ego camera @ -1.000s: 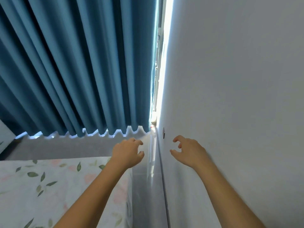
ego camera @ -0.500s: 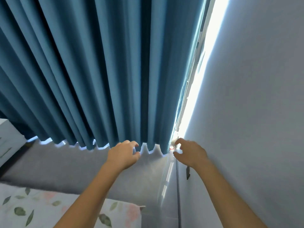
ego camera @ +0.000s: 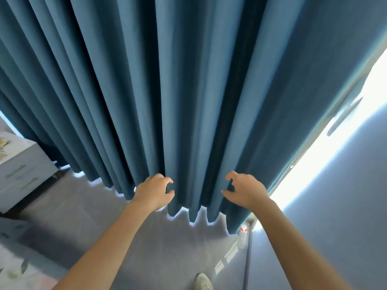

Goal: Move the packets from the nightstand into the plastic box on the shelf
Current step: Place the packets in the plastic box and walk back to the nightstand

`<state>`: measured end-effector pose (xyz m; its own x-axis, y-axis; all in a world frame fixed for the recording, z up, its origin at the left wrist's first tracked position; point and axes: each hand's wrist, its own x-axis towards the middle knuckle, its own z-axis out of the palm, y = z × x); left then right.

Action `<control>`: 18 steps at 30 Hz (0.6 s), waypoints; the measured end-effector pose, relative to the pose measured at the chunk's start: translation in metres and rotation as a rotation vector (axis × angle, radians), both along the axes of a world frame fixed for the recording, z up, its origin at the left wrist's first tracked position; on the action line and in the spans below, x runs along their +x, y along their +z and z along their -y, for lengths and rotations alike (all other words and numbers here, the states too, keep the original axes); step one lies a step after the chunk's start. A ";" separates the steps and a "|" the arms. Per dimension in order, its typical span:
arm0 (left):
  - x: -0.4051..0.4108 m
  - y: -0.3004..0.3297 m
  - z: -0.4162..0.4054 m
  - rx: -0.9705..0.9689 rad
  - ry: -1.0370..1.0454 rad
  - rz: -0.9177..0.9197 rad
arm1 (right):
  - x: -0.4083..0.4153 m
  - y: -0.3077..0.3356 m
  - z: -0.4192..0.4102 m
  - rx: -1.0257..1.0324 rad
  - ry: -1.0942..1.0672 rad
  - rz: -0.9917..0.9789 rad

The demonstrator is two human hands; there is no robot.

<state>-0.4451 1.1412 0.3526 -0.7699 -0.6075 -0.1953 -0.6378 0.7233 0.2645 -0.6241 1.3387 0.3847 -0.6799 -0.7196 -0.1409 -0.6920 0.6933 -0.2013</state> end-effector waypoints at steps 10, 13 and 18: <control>-0.045 0.004 0.145 -0.007 0.326 -0.050 | -0.101 -0.006 0.221 0.138 0.404 -0.030; -0.010 0.004 0.189 0.008 0.487 0.007 | -0.082 -0.009 0.307 0.128 0.593 -0.044; 0.079 -0.011 0.262 -0.023 0.704 0.183 | -0.016 -0.024 0.452 0.127 0.858 -0.051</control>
<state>-0.3664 0.8788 0.3412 -0.1510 -0.9525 -0.2644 -0.9867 0.1290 0.0989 -0.6399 0.8872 0.3602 0.0825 -0.9674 -0.2395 -0.9921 -0.0569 -0.1120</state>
